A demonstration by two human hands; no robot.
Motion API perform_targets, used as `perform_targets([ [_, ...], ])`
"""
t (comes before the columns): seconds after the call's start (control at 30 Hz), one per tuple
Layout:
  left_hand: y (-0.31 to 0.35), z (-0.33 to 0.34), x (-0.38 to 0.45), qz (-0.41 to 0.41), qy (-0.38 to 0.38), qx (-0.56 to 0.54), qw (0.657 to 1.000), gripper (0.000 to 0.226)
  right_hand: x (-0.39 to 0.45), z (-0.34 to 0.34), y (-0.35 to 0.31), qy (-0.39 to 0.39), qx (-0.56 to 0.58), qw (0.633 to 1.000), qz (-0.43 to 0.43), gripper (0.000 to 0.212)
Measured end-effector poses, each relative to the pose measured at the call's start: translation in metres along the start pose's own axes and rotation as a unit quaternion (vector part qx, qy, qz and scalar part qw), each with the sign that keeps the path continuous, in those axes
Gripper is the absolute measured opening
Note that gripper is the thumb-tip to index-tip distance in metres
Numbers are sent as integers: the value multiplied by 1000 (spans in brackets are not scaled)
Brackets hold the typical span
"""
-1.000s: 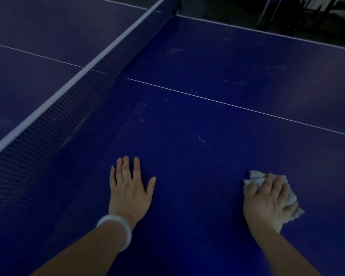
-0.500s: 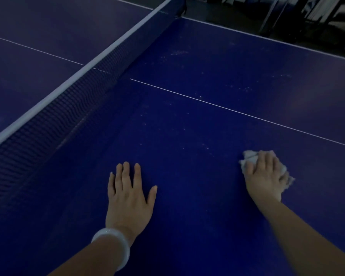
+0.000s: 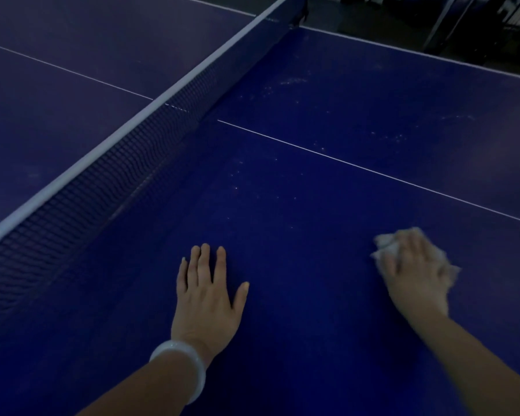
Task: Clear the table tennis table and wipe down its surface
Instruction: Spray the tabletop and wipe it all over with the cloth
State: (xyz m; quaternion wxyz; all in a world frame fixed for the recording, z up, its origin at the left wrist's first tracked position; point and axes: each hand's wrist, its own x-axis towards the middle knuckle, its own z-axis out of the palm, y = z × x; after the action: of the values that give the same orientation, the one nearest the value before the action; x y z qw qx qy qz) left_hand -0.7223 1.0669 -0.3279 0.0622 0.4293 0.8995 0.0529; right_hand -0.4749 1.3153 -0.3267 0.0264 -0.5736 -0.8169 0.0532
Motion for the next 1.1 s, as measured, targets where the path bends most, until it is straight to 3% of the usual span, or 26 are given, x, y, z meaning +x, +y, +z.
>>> perform_targets([
  [0.07, 0, 1, 0, -2, 1, -3, 1000, 82, 22, -1, -7, -9, 25, 991, 131, 67],
  [0.13, 0, 3, 1, -5, 5, 0, 1000, 82, 33, 1, -44, -14, 31, 988, 149, 65],
  [0.23, 0, 4, 3, -6, 10, 5, 1000, 82, 25, 14, -115, -15, 24, 999, -41, 59],
  [0.3, 0, 5, 3, -7, 8, 10, 1000, 81, -1, 25, -152, -18, 10, 984, -177, 60],
  [0.37, 0, 6, 3, -10, 3, 11, 1000, 81, -25, 32, -168, -15, -1, 976, -218, 62],
  [0.63, -3, 3, 3, 2, -23, -1, 1000, 83, -35, 35, -171, 11, -10, 981, -192, 65],
  [0.77, -26, -11, 25, 59, 16, -7, 998, 76, -35, 33, -171, 16, -15, 982, -187, 64],
  [0.83, -47, -21, 47, 31, 22, -1, 999, 81, -35, 33, -172, 20, -12, 984, -176, 64],
  [0.93, -78, -24, 73, -26, -28, 16, 999, 92, -27, 33, -174, 15, -17, 990, -138, 65],
  [1.1, -87, -16, 79, -17, -16, 21, 1000, 92, 18, 35, -177, 1, -13, 999, -40, 63],
])
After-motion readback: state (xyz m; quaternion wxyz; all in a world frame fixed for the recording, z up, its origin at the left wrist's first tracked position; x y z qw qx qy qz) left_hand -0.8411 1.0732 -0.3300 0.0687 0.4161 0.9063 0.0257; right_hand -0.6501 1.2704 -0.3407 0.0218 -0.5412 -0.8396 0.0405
